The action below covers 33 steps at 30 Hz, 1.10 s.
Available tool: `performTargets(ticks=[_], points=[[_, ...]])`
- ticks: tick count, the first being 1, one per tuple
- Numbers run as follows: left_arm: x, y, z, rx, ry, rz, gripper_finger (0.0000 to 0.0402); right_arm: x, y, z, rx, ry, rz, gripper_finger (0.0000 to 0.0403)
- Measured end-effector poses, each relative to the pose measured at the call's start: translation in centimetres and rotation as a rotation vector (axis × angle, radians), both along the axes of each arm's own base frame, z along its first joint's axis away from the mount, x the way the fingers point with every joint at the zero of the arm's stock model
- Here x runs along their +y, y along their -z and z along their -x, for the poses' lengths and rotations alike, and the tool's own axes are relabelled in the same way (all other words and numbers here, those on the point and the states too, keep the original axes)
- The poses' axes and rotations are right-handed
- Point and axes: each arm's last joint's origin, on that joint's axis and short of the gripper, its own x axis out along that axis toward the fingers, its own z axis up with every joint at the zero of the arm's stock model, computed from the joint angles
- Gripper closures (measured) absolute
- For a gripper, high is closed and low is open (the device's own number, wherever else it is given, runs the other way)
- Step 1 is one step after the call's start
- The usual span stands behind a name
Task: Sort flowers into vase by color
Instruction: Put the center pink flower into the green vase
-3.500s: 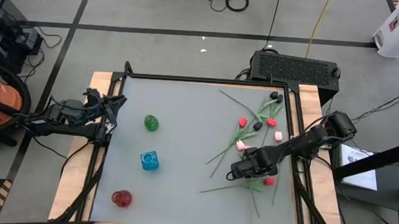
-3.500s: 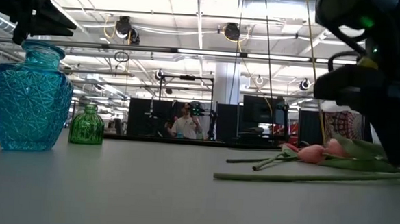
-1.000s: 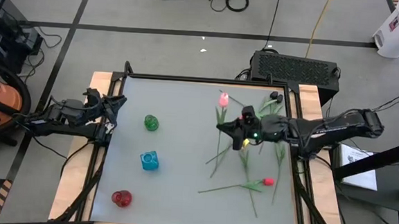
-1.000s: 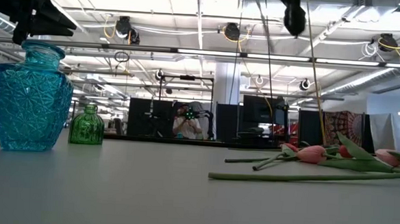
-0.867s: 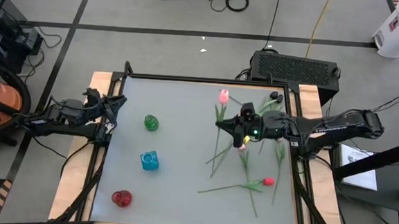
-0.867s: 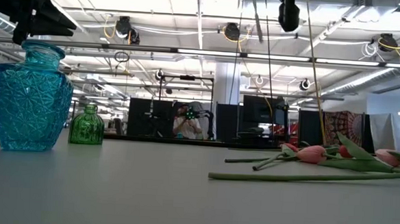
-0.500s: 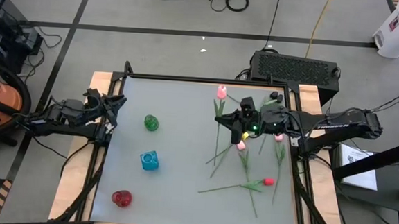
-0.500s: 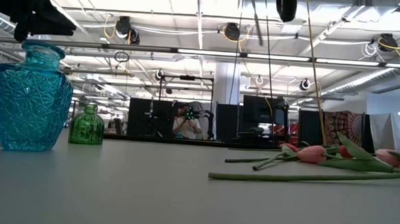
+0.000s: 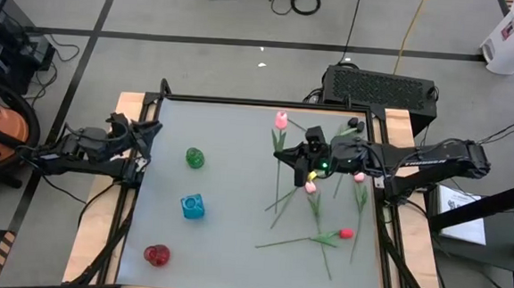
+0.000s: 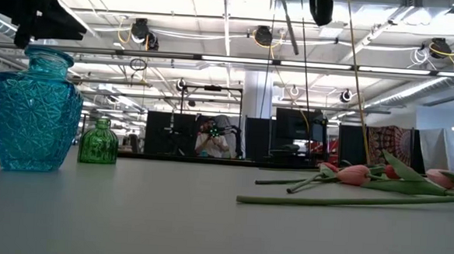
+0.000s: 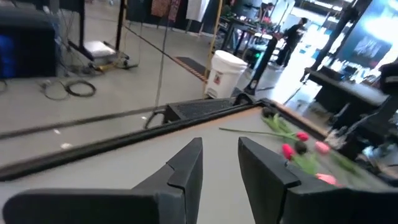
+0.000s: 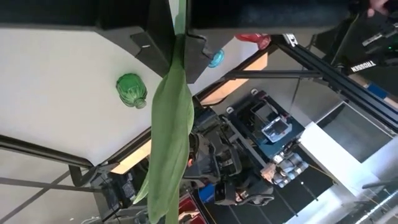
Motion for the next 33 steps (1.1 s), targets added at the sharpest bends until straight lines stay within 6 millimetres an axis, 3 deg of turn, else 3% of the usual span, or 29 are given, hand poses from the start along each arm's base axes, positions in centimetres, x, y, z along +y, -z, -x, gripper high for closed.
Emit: performTargets(ticks=[6, 12, 24, 33], points=[[-0.1, -1.6, -0.7, -0.169, 0.01, 0.033, 0.0292, 0.0, -0.1, 0.0, 0.0, -0.006, 0.033, 0.0394], [-0.4, -3.3, -2.8, -0.278, 0.106, 0.042, 0.0292, -0.4, 0.0, 0.0, 0.005, 0.006, 0.06, 0.0394], [-1.1, -6.1, -10.3, -0.377, 0.285, 0.016, 0.0292, -0.8, 0.0, 0.0, 0.012, -0.001, 0.096, 0.0394], [-0.5, -8.6, -16.3, -0.332, 0.428, 0.015, 0.0292, -0.8, 0.0, -0.1, 0.013, -0.014, 0.103, 0.0394]])
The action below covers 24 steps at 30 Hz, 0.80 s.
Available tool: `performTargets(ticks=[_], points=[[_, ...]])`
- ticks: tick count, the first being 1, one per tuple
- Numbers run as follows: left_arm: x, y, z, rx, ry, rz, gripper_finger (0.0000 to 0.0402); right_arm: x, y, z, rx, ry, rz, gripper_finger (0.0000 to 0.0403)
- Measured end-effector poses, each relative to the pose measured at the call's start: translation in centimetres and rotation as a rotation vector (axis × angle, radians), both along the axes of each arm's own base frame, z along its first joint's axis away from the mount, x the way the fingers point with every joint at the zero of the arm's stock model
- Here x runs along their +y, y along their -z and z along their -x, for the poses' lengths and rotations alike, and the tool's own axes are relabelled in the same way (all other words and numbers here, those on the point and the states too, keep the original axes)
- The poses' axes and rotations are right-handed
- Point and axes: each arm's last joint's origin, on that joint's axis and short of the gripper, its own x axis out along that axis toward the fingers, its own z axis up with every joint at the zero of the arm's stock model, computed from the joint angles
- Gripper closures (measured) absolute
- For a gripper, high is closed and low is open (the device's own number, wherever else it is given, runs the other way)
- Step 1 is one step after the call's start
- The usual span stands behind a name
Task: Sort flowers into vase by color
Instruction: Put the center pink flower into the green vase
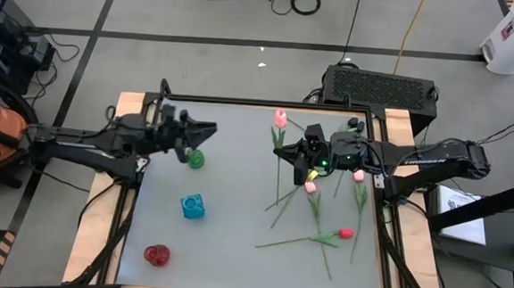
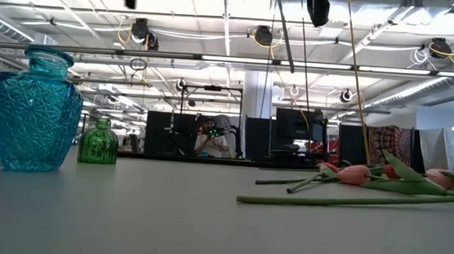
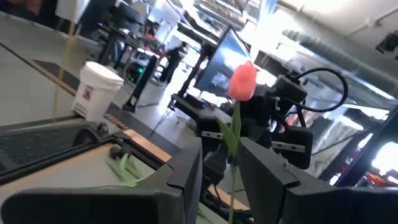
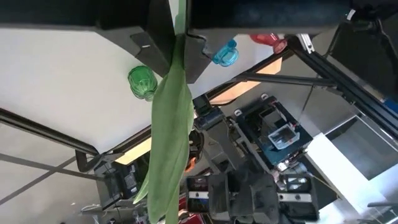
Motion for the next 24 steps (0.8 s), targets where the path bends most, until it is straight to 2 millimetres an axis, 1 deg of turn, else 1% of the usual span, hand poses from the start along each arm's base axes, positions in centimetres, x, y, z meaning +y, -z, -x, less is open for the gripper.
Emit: performTargets(ticks=[8, 16, 20, 24], points=[[0.9, -1.4, -5.0, 0.054, 0.072, -0.013, 0.0292, 0.0, 0.0, 0.0, 0.004, -0.009, 0.024, 0.0394], [1.2, -1.4, -9.6, 0.107, 0.194, -0.019, 0.0292, 0.0, 0.0, 0.0, 0.008, -0.017, 0.065, 0.0394], [1.2, -1.6, -11.3, 0.117, 0.235, -0.021, 0.0292, 0.0, 0.0, 0.0, 0.01, -0.019, 0.076, 0.0394], [1.3, -1.9, -12.4, 0.115, 0.239, -0.025, 0.0292, 0.0, 0.0, 0.0, 0.011, -0.02, 0.084, 0.0394]])
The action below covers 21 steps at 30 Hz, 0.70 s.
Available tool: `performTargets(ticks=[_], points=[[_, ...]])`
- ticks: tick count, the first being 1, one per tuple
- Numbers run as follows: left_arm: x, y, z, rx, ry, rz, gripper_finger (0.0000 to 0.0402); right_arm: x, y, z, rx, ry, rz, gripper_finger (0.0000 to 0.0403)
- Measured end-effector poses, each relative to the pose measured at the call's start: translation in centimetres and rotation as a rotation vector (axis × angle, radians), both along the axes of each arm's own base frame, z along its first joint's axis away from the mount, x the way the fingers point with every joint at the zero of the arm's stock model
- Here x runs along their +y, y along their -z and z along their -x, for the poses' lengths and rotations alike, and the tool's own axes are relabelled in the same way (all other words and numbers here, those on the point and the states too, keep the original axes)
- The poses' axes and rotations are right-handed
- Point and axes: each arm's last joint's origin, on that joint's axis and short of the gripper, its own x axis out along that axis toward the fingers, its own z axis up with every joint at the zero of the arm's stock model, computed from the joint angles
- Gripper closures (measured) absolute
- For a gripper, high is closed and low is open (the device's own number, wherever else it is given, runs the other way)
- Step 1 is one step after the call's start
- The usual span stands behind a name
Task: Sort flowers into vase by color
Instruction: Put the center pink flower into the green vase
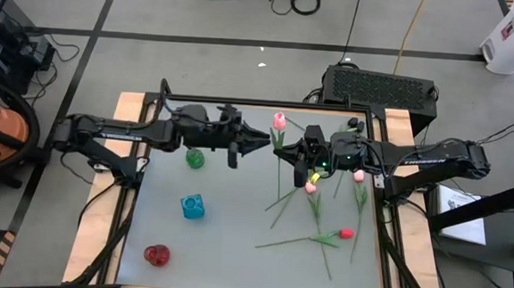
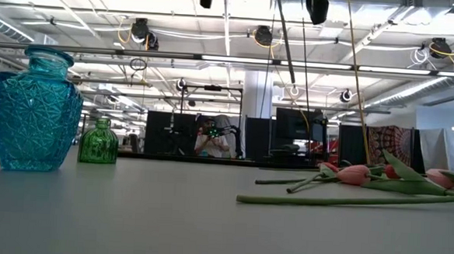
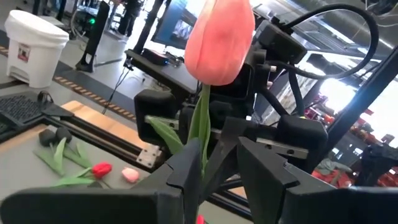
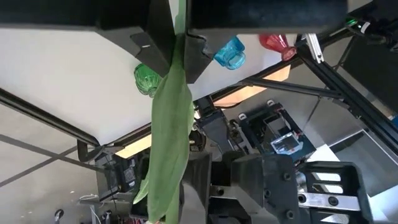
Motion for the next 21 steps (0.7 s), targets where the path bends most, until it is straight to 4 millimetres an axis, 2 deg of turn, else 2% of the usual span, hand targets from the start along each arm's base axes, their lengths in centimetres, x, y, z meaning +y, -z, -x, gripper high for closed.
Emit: performTargets(ticks=[4, 13, 21], points=[[0.0, 0.1, -0.5, -0.007, 0.001, 0.003, 0.0279, 0.0, 0.0, 0.0, 0.001, -0.001, 0.004, 0.0394], [0.0, 0.7, -1.1, 0.0, 0.004, 0.056, 0.0196, 0.1, 0.0, 0.0, -0.001, -0.025, 0.008, 0.0394], [0.0, 1.0, -1.3, 0.007, 0.002, 0.057, 0.0189, 0.1, -0.2, 0.0, -0.017, -0.027, 0.022, 0.0394]])
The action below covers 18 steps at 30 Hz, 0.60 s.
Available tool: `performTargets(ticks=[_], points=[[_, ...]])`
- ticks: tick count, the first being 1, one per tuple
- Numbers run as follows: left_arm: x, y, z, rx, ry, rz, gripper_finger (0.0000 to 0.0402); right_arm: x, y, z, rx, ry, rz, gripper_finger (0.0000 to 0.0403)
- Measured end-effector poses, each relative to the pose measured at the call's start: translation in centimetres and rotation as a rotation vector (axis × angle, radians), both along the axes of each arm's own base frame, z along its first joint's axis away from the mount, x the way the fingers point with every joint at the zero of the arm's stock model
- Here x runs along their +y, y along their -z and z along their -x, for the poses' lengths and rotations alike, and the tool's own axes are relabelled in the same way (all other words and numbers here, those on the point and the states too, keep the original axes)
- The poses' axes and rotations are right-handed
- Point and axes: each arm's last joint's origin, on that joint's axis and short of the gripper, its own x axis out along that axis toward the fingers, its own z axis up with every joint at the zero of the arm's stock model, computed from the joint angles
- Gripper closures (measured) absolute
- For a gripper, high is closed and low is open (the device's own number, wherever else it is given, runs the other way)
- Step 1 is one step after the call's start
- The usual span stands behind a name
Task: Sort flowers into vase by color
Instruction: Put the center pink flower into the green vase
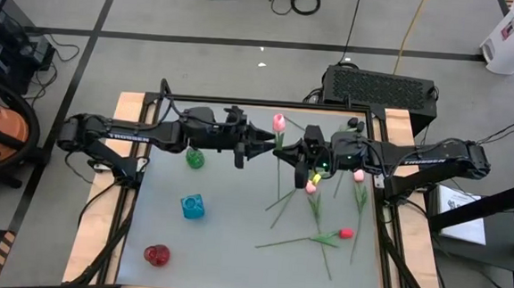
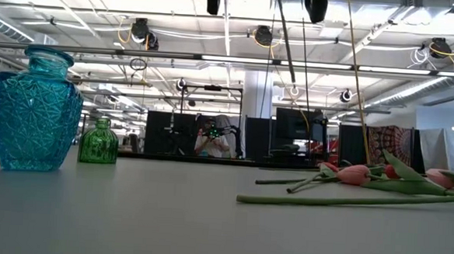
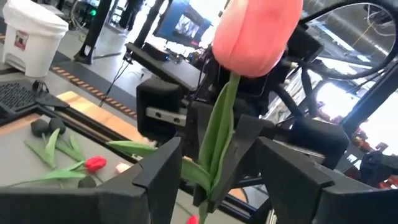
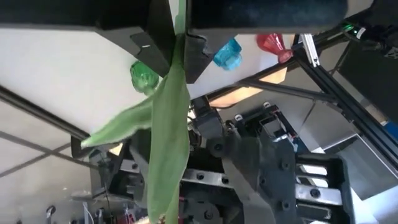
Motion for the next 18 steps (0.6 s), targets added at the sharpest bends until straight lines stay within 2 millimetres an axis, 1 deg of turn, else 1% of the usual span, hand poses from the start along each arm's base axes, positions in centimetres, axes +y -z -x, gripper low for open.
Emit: performTargets(ticks=[6, 18], points=[[0.0, 0.06, -0.01, 0.005, 0.0, -0.001, 0.0189, 0.0, -0.93, -0.11, -0.094, -0.004, 0.027, 0.0394], [0.0, -0.28, 0.0, -0.03, 0.0, -0.002, 0.0189, 0.1, -0.91, -0.12, -0.096, -0.031, -0.012, 0.0394]])
